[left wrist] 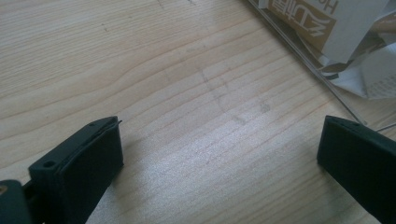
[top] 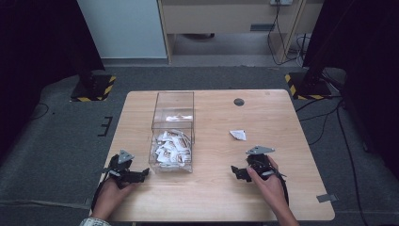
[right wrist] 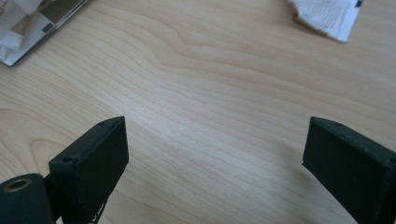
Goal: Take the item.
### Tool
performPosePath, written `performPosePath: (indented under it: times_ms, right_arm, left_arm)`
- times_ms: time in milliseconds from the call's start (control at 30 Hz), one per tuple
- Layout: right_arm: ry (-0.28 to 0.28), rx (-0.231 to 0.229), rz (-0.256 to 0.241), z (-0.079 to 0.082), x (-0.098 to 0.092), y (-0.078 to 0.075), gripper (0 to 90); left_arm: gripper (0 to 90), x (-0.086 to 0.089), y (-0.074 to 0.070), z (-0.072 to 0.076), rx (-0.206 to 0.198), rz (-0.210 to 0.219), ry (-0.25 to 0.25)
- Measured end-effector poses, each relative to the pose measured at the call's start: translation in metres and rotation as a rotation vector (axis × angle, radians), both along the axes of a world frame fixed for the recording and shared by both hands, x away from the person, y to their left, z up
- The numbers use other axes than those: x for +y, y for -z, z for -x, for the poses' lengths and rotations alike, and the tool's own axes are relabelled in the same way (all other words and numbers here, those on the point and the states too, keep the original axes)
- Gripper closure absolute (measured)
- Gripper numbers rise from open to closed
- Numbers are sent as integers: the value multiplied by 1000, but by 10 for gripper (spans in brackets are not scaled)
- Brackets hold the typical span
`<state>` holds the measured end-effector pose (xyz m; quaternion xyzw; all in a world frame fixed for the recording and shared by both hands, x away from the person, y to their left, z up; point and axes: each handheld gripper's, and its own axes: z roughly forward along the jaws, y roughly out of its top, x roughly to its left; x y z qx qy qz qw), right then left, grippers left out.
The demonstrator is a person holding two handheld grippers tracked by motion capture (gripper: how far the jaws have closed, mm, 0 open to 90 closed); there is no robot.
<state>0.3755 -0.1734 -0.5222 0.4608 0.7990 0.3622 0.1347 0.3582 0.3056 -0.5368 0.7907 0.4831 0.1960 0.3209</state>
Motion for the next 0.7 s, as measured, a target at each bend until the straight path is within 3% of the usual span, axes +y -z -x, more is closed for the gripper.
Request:
performPosePath:
  times_ms: [100,233,400,433,467,700]
  right_arm:
    - [7,7,-2,1,4,3,58]
    - [9,7,34,3,12,11,43]
    - [31,-24,49,5,16,14,34]
    - [24,-58,86,8,19,17,29]
    - [14,-59,97,9,20,17,28]
    - [0,-59,93,10,18,17,29]
  left_arm:
    - [0,0,0,0,0,0,0]
    - [0,0,0,0,0,0,0]
    - [0,0,0,0,0,0,0]
    - [0,0,0,0,0,0,0]
    - [0,0,0,0,0,0,0]
    - [0,0,0,0,0,0,0]
